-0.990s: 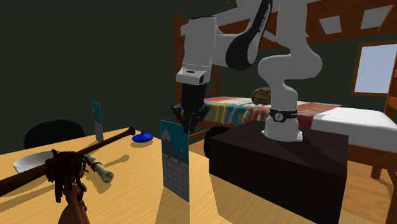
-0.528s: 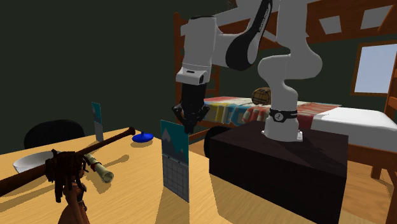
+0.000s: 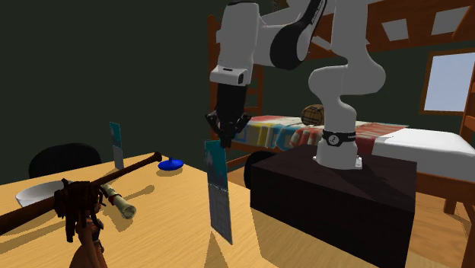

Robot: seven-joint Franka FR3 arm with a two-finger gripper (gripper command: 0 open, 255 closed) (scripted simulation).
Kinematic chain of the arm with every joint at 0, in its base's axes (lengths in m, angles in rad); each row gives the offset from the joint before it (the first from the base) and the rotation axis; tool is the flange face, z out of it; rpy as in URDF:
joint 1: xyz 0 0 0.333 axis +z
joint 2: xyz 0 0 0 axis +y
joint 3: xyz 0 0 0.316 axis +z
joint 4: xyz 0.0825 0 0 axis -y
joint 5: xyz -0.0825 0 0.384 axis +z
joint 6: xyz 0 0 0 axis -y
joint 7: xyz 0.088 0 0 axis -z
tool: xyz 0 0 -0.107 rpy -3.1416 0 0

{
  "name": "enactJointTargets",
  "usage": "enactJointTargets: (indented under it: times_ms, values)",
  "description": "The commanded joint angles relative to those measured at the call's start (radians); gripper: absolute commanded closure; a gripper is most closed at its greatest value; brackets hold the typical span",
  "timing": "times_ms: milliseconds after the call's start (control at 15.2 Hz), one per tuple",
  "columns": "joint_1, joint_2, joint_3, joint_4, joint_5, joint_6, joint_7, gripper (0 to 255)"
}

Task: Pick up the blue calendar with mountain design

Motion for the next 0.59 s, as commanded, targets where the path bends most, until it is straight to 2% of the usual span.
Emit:
enactJointTargets:
  times_ms: [0, 396, 528]
  values:
    - [0.002, -0.025, 0.001, 0.007, -0.007, -0.031, 0.001, 255]
    - [0.005, -0.088, 0.005, 0.034, -0.019, -0.119, 0.0, 255]
    - [0.005, -0.09, 0.006, 0.034, -0.019, -0.121, 0.0, 255]
